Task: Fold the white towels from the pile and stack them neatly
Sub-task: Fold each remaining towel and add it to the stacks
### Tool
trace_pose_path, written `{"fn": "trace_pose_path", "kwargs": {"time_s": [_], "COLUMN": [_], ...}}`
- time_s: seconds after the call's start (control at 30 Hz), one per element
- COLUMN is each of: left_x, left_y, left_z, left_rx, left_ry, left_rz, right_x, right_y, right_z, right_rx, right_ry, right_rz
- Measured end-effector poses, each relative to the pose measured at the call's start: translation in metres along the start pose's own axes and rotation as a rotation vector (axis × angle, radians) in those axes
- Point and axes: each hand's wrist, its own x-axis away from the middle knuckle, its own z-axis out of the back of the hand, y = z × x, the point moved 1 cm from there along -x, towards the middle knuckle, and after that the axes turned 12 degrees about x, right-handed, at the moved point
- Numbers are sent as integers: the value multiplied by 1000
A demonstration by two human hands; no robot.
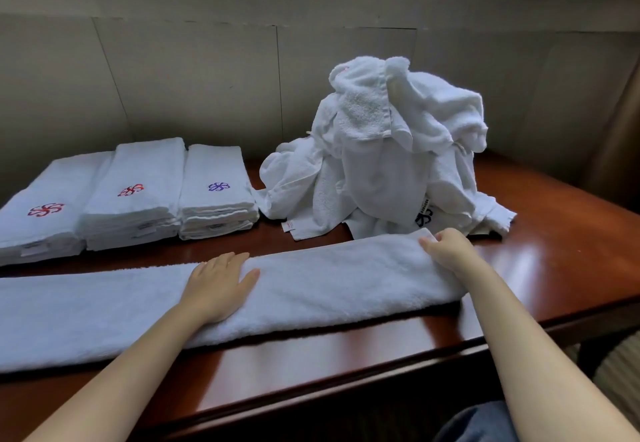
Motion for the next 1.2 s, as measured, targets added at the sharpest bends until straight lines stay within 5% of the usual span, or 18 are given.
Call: {"fn": "trace_pose_path", "kwargs": {"time_s": [0.17,0.27,0.67,0.97,1.2], "left_x": [4,8,12,13,25], "left_y": [-2,-3,-3,-1,5], "left_z": [0,0,1,1,12], "left_rx": [1,16,28,57,98], "left_ry": [9,7,17,44,306], "left_rz": [-27,-45,-59,-77,-257], "right_x": [2,6,9,3,37], "right_y": [11,13,-6,-6,-72], "right_z": [29,25,3,-1,-33], "right_rx": [-128,99,251,275,556], "right_ry": [-193,-272,64,183,252], "right_rz": [-95,-95,285,180,515]}}
